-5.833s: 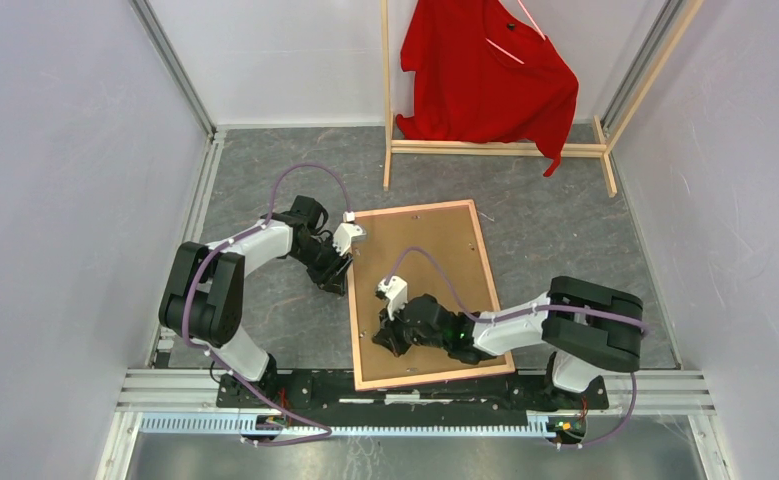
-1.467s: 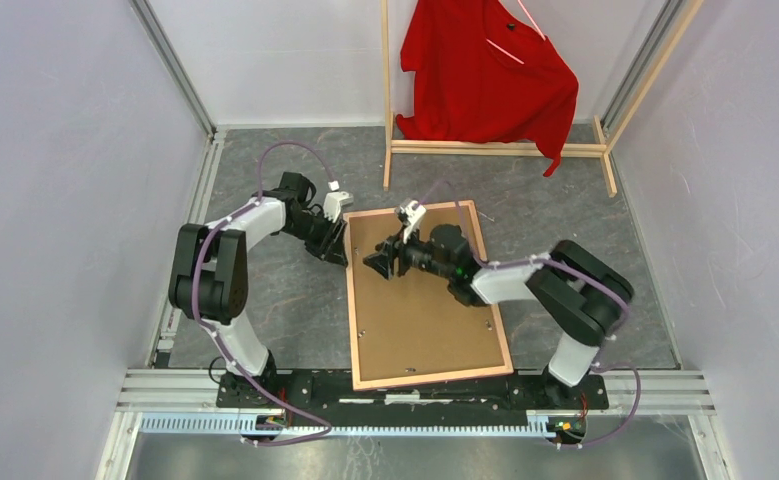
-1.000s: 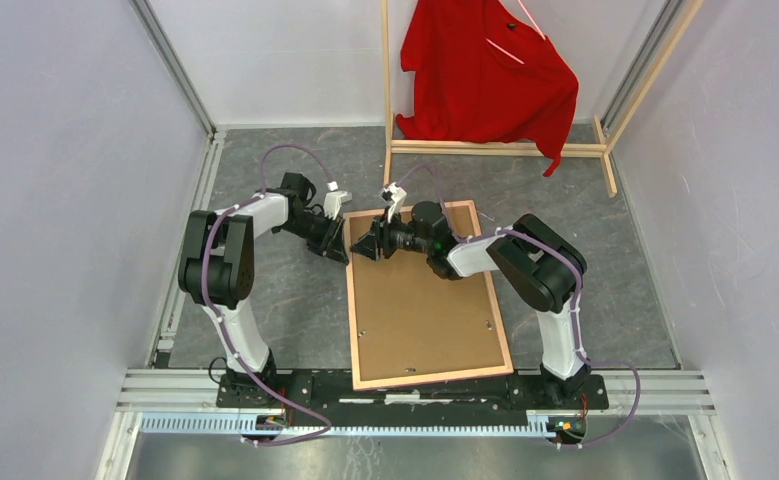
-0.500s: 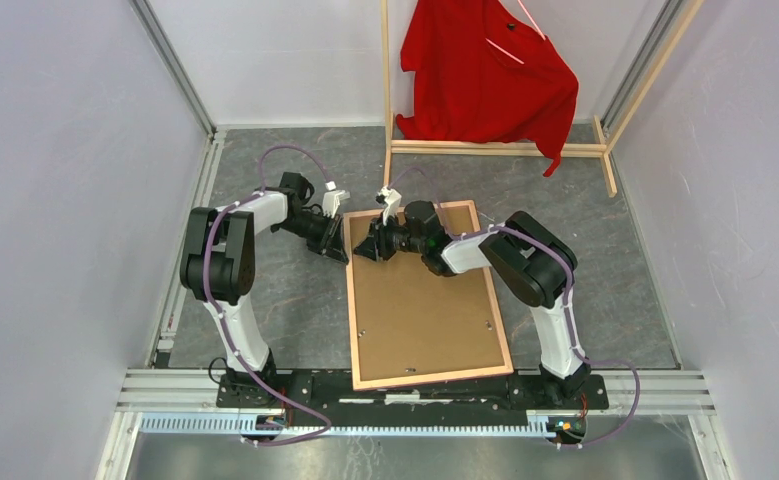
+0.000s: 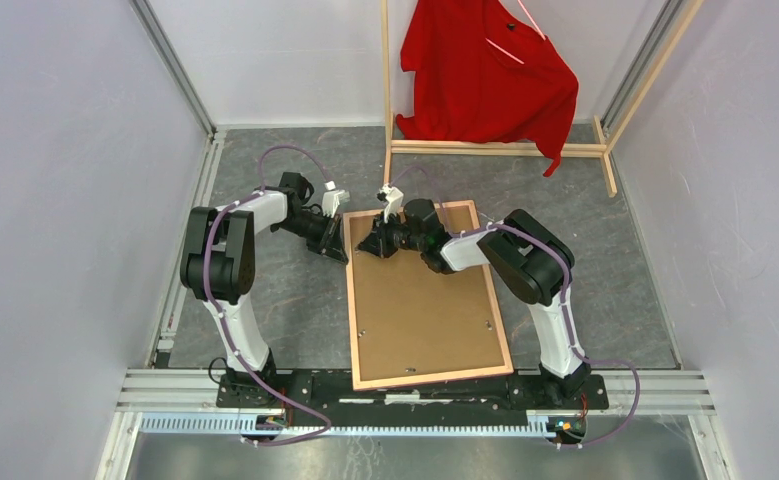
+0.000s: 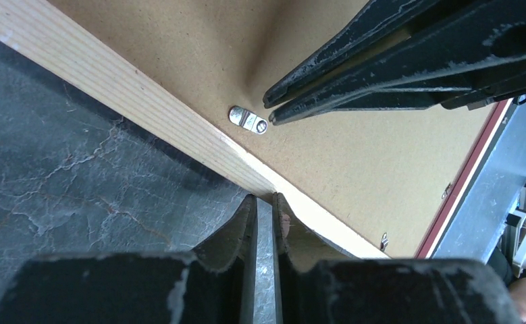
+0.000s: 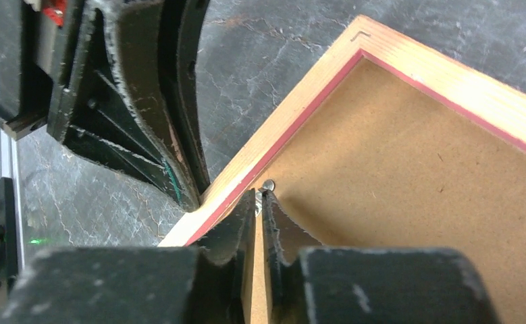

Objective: Put the photo into the frame
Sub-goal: Install the photo frame at the center of the board.

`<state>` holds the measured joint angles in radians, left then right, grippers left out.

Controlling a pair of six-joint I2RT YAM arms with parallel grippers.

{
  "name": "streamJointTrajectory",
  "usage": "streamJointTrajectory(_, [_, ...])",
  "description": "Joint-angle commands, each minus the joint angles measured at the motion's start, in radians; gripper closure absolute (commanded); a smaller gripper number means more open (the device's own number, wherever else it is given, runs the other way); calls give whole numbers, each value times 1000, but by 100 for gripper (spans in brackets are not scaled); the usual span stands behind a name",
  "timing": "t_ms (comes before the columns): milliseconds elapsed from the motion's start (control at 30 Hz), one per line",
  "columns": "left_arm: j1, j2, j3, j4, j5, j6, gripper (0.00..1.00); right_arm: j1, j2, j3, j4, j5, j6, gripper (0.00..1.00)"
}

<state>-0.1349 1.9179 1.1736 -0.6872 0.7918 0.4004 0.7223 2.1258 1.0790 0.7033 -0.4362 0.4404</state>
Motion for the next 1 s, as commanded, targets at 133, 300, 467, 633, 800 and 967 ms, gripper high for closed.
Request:
streamJointTrajectory(133, [-9,32,11,46,-50,3,83,-11,13,43,-50,68,-7,100])
streamJointTrajectory(300, [-15,28,11,46,-63,5,83,-12,24,53,-55,66,-13,100])
streamJointTrajectory(467, [-20,23,8,46,-75,8,84,-11,48,71,-59,44,-4,100])
streamJointTrajectory(633, [-21,20,6,46,-85,8,84,-7,63,87,-67,24,-3,100])
streamJointTrajectory(800, [-22,20,8,46,-89,9,85,0,53,71,-57,16,-2,100])
streamJointTrajectory(967, [-25,24,9,46,-88,8,86,6,45,49,-35,7,6,100])
